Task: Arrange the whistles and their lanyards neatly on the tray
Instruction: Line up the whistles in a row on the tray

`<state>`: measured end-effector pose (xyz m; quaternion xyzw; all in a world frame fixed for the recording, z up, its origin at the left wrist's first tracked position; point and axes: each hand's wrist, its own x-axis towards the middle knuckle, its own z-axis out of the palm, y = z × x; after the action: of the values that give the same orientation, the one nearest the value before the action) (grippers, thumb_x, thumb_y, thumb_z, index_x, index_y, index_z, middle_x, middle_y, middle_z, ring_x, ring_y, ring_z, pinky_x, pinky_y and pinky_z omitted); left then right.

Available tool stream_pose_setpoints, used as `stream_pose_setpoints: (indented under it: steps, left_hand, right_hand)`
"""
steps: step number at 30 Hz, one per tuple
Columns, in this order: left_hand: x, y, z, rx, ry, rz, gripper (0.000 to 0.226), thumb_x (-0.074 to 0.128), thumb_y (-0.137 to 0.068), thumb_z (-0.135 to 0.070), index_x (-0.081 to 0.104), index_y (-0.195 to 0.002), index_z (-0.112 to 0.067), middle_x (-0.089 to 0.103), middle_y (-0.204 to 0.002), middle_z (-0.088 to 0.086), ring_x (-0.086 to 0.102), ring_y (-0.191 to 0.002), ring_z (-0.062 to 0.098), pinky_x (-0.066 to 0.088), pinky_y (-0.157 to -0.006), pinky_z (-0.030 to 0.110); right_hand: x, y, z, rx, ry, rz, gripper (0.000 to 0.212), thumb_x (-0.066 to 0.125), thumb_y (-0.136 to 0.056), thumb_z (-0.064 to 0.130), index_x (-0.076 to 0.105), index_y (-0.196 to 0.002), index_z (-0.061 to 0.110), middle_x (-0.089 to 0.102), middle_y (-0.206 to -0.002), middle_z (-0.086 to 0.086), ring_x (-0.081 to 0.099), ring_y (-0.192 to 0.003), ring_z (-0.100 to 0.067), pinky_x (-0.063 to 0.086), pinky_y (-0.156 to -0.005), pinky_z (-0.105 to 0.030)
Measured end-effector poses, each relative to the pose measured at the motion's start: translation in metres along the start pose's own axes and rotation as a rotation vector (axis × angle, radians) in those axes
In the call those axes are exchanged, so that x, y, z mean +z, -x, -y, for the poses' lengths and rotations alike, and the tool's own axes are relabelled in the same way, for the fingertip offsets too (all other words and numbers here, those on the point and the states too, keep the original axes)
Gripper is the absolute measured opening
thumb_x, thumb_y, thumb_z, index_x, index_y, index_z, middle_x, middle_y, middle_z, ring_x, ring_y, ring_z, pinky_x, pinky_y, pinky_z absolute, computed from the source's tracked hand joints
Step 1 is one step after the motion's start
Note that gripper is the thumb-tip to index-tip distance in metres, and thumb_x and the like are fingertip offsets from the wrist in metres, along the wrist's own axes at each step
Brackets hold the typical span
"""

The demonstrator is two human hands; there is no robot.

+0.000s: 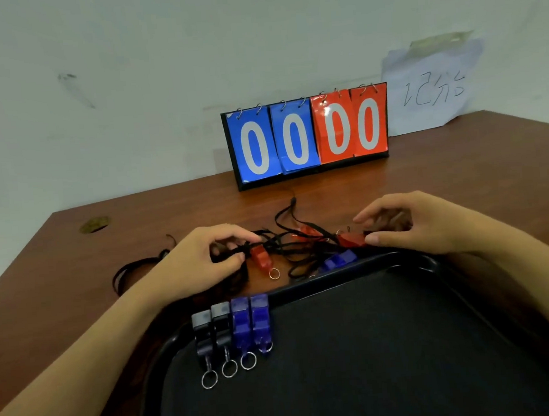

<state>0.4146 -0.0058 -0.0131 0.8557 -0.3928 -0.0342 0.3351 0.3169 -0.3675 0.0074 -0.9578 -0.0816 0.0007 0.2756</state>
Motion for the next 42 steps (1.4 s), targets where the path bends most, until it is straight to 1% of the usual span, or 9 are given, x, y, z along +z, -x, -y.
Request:
stream_pose_setpoints:
  steps: [4, 8, 16, 20, 23, 29, 35, 38, 42]
  left_hand:
    - [0.000, 0.000, 0.002, 0.070, -0.051, 0.027, 0.055, 0.062, -0.097, -0.002, 0.062, -0.134, -0.042, 0.059, -0.134, -0.022, 0.055, -0.126, -0.002, 0.044, -0.099, 0.009]
    - [0.001, -0.002, 0.000, 0.090, -0.039, 0.056, 0.057, 0.057, -0.098, 0.003, 0.067, -0.126, -0.047, 0.055, -0.135, -0.020, 0.050, -0.130, -0.002, 0.040, -0.096, 0.004]
    - [-0.001, -0.001, -0.006, 0.085, 0.043, 0.038, 0.053, 0.066, -0.096, -0.002, 0.072, -0.119, -0.050, 0.056, -0.130, -0.015, 0.056, -0.110, -0.006, 0.043, -0.085, 0.005]
    - [-0.001, 0.000, -0.010, 0.081, 0.031, 0.030, 0.032, 0.071, -0.090, -0.037, 0.071, -0.119, -0.051, 0.056, -0.117, -0.014, 0.057, -0.105, 0.001, 0.043, -0.086, 0.007]
    - [-0.001, 0.000, -0.008, 0.072, -0.005, 0.044, 0.033, 0.070, -0.087, -0.053, 0.069, -0.120, -0.053, 0.055, -0.109, -0.015, 0.057, -0.103, 0.011, 0.044, -0.083, 0.010]
    - [-0.001, 0.000, -0.004, 0.060, 0.013, 0.077, 0.042, 0.072, -0.094, -0.019, 0.070, -0.121, -0.051, 0.059, -0.104, -0.012, 0.058, -0.096, 0.016, 0.045, -0.083, 0.013]
    - [0.002, -0.001, -0.009, 0.036, -0.035, 0.026, 0.015, 0.071, -0.093, -0.034, 0.069, -0.107, -0.039, 0.065, -0.104, -0.007, 0.063, -0.096, 0.016, 0.049, -0.083, 0.019]
    - [0.003, -0.002, -0.010, 0.044, -0.088, 0.005, 0.010, 0.071, -0.092, -0.039, 0.063, -0.097, -0.036, 0.065, -0.105, -0.014, 0.063, -0.100, 0.012, 0.047, -0.081, 0.018]
    - [0.002, -0.003, -0.008, 0.021, -0.095, 0.019, 0.017, 0.073, -0.092, -0.036, 0.058, -0.101, -0.039, 0.063, -0.111, -0.023, 0.062, -0.103, 0.006, 0.048, -0.080, 0.016]
  right_hand:
    - [0.002, -0.002, -0.002, 0.016, 0.063, -0.044, 0.022, 0.067, -0.091, 0.041, 0.063, -0.112, 0.046, 0.066, -0.107, 0.023, 0.063, -0.096, 0.003, 0.049, -0.073, -0.013]
    - [-0.001, 0.000, -0.004, 0.024, 0.058, -0.043, 0.024, 0.067, -0.091, 0.041, 0.063, -0.114, 0.046, 0.065, -0.106, 0.024, 0.063, -0.096, 0.002, 0.050, -0.073, -0.014]
    - [-0.006, 0.006, -0.008, 0.040, 0.084, -0.007, 0.026, 0.070, -0.091, 0.037, 0.062, -0.115, 0.045, 0.060, -0.104, 0.029, 0.061, -0.096, 0.003, 0.049, -0.076, -0.015]
    - [-0.005, 0.005, -0.007, 0.046, 0.093, -0.043, 0.022, 0.069, -0.092, 0.037, 0.060, -0.109, 0.046, 0.060, -0.101, 0.027, 0.061, -0.094, 0.003, 0.049, -0.071, -0.015]
    - [-0.006, 0.005, -0.010, 0.050, 0.094, -0.113, 0.020, 0.070, -0.090, 0.038, 0.061, -0.107, 0.044, 0.063, -0.103, 0.022, 0.062, -0.092, 0.002, 0.051, -0.072, -0.016]
    - [-0.004, 0.008, -0.010, 0.053, 0.050, -0.283, 0.022, 0.072, -0.089, 0.037, 0.064, -0.108, 0.041, 0.066, -0.102, 0.021, 0.064, -0.091, 0.000, 0.052, -0.076, -0.017]
    - [-0.004, 0.010, 0.006, 0.000, -0.066, -0.339, 0.020, 0.070, -0.088, 0.035, 0.066, -0.108, 0.037, 0.070, -0.097, 0.016, 0.068, -0.085, -0.001, 0.060, -0.079, -0.025]
    - [-0.006, 0.008, 0.026, -0.086, -0.116, -0.272, 0.022, 0.070, -0.086, 0.037, 0.067, -0.107, 0.035, 0.070, -0.099, 0.017, 0.069, -0.092, 0.002, 0.061, -0.083, -0.027]
    - [-0.010, -0.004, 0.069, -0.160, -0.087, 0.045, 0.020, 0.072, -0.088, 0.038, 0.064, -0.106, 0.034, 0.070, -0.101, 0.017, 0.069, -0.099, 0.002, 0.059, -0.088, -0.021]
